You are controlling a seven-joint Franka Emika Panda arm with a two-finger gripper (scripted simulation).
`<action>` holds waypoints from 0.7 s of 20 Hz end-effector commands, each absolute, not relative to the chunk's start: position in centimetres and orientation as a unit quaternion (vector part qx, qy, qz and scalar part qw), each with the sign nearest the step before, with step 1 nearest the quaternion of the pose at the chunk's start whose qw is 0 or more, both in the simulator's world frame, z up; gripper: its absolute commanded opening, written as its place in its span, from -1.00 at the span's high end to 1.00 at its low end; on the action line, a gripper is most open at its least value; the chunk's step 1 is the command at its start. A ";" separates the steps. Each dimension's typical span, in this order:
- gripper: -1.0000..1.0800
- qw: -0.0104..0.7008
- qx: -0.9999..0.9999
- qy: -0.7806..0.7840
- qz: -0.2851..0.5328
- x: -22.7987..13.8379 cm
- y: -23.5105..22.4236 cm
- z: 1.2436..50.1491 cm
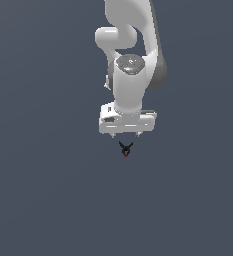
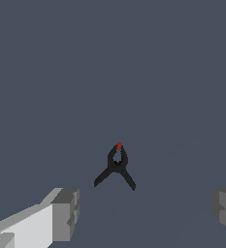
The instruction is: Pick up the object and move it to a goal position.
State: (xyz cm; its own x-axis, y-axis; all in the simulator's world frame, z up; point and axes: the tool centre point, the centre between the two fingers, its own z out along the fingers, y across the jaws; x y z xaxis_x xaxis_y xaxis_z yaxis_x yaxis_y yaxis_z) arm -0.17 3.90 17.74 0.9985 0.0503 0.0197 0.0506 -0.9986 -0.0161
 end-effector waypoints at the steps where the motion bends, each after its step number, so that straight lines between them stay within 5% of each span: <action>1: -0.92 0.008 -1.000 -0.025 -0.010 -0.2 3.9 17.7; 14: -0.92 0.013 -1.000 0.009 0.011 -1.1 2.9 16.6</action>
State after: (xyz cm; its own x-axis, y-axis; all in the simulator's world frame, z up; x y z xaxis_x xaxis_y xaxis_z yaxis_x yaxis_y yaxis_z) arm -1.12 2.85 16.57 0.9996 -0.0160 -0.0211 -0.0165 -0.9995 -0.0254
